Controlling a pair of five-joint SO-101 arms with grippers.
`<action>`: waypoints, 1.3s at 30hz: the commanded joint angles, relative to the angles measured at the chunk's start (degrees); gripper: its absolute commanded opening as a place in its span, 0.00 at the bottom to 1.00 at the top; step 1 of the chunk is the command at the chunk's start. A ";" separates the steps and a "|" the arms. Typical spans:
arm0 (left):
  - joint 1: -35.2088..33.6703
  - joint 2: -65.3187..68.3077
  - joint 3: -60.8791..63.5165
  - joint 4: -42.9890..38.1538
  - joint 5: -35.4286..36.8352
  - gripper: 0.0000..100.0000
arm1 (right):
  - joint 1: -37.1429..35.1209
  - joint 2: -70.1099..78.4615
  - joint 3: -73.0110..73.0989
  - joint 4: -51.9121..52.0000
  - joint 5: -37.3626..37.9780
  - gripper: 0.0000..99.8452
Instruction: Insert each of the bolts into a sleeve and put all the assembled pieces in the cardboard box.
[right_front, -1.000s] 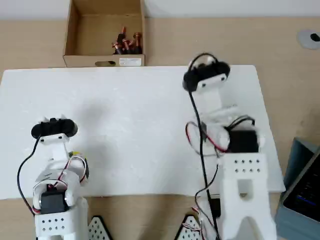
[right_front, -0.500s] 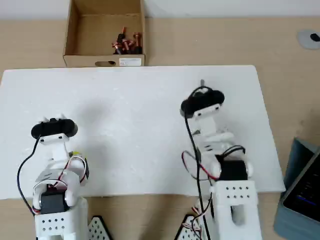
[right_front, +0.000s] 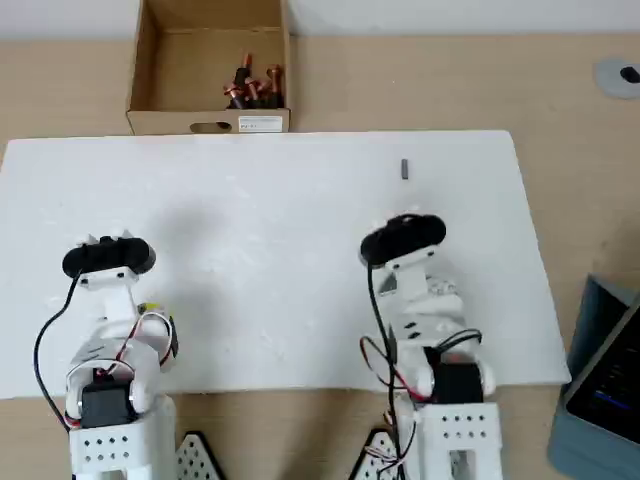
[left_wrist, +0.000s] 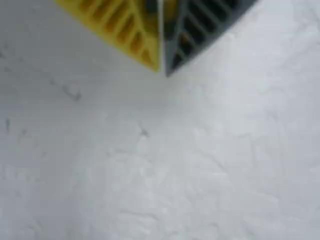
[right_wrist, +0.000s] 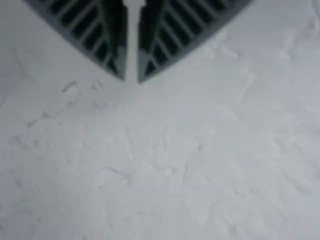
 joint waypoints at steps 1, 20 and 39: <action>-0.18 -0.31 -0.18 -0.26 -0.26 0.00 | -0.40 -6.64 2.68 -0.53 0.00 0.01; -0.18 -0.31 -0.18 -0.26 -0.26 0.00 | -1.63 -17.45 3.82 9.23 -0.44 0.01; -0.18 -0.31 -0.18 -0.26 -0.26 0.00 | -1.63 -17.45 3.82 9.23 -0.44 0.01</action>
